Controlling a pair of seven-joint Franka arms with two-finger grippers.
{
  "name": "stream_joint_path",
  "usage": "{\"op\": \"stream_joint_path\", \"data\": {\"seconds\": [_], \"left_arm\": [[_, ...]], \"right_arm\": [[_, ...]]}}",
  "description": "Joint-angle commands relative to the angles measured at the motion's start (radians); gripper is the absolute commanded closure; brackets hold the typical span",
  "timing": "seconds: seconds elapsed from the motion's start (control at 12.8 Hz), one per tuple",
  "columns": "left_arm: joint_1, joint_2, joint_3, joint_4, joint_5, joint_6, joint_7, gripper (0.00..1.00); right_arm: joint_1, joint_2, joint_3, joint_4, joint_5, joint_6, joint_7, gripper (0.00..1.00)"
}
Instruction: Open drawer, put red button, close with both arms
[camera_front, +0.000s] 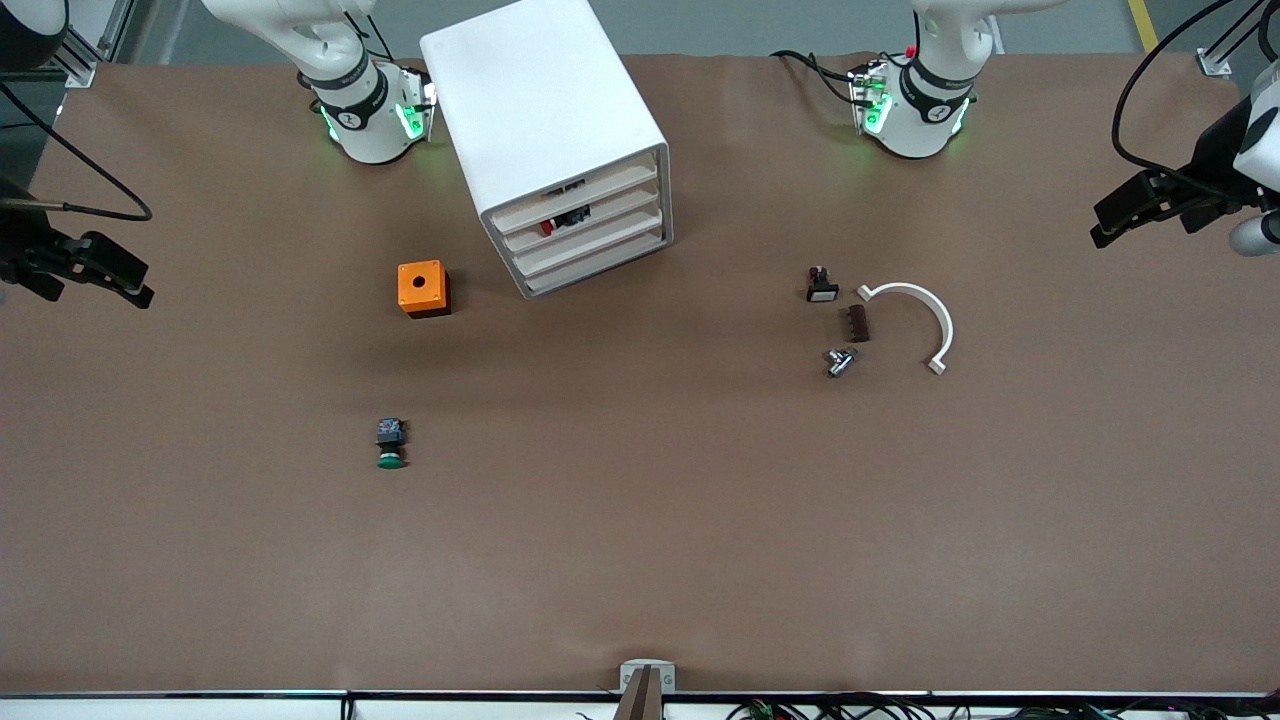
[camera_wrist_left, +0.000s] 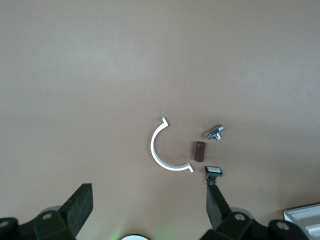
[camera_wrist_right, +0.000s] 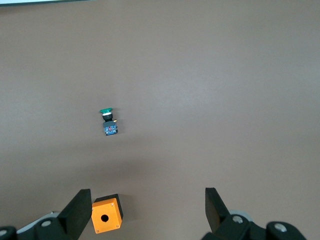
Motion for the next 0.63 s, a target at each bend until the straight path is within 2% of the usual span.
{"op": "stream_joint_path", "data": {"seconds": [0.0,0.55], "left_arm": [[0.014,-0.051,-0.013,-0.057,-0.016,-0.007,0.032,0.0],[0.012,-0.022,-0.012,-0.024,0.003,-0.011,0.12,0.0]], "right_arm": [[-0.019,0.011,0.011,0.025,0.004,-0.011,-0.012,0.0],[-0.023,0.013,0.011,0.025,0.004,-0.011,-0.01,0.0]]}}
